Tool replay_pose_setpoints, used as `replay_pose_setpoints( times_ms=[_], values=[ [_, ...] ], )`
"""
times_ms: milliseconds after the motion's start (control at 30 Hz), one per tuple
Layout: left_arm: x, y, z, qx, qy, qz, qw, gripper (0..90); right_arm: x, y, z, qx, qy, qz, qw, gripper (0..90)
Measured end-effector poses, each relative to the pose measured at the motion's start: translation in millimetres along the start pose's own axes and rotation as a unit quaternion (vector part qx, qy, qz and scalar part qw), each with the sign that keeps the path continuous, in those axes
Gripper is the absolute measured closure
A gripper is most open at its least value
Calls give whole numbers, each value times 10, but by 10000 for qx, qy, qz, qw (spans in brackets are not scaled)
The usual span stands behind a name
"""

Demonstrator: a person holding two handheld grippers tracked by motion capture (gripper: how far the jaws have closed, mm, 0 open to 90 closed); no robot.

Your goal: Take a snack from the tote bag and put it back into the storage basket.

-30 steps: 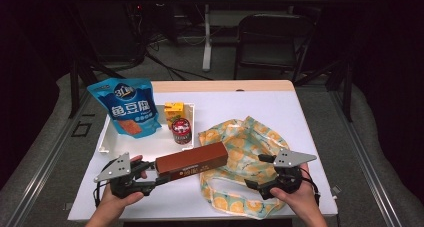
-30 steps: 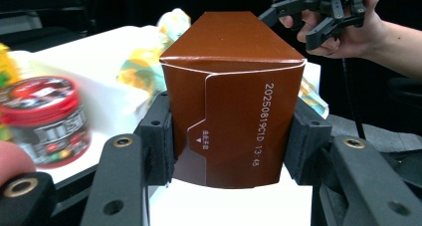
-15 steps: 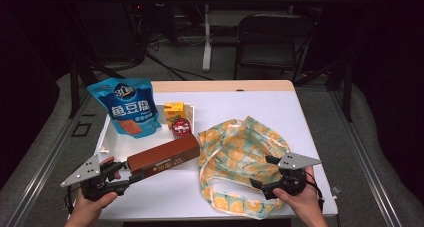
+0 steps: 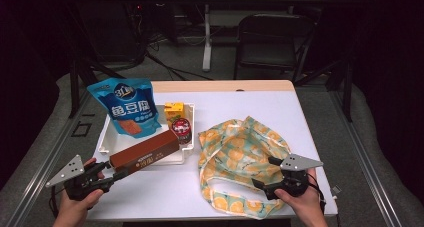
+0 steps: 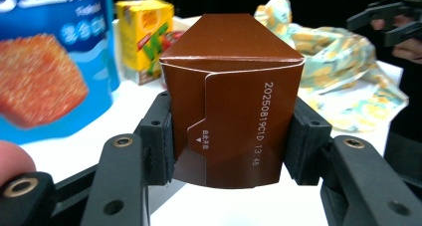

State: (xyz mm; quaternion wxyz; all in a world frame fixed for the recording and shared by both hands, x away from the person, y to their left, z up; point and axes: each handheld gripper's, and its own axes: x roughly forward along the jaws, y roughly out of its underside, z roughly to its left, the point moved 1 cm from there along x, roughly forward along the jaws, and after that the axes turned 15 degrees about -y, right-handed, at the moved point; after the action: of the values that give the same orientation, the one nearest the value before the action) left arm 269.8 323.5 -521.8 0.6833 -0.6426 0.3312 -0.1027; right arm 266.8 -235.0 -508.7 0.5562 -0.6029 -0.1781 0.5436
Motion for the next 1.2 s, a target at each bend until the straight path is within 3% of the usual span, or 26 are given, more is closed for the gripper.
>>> replay_pose_setpoints(
  times_ms=[67,200,433,500,567,700,733,767,833,933,1000,1133,1200],
  values=[
    [27,45,23,4,-124,100,9999,479,-4,9,-5,9,3,-2,10000,77],
    [88,121,93,-2,-179,316,9993,479,-8,26,-15,41,4,-18,10000,78],
    [231,220,170,-48,-557,538,9970,478,12,44,-18,56,-12,11,10000,79],
    [253,224,185,-117,-511,559,9971,477,23,47,-21,54,-25,8,10000,79],
    [284,229,186,-129,-632,499,9967,477,25,48,-19,52,-29,21,10000,80],
    [342,269,199,-280,-551,492,9969,467,31,57,-14,55,-34,33,10000,81],
    [346,265,208,-313,-444,590,9968,460,33,59,-14,53,-30,37,10000,81],
    [362,262,187,-278,-574,600,9962,450,33,60,-13,54,-31,41,10000,82],
    [362,252,166,-139,-603,709,9956,424,38,62,-10,64,-32,31,10000,82],
    [345,246,139,-222,-802,555,9950,352,45,66,-7,50,-28,85,9999,82],
    [288,228,139,-243,-802,582,9948,316,49,69,-7,36,-26,91,9999,82],
    [168,213,71,-204,-1144,598,9914,271,48,78,-5,38,-43,114,9999,82],
    [101,197,31,-262,-1419,652,9874,276,44,80,-1,40,-37,97,9999,82]
  ],
)
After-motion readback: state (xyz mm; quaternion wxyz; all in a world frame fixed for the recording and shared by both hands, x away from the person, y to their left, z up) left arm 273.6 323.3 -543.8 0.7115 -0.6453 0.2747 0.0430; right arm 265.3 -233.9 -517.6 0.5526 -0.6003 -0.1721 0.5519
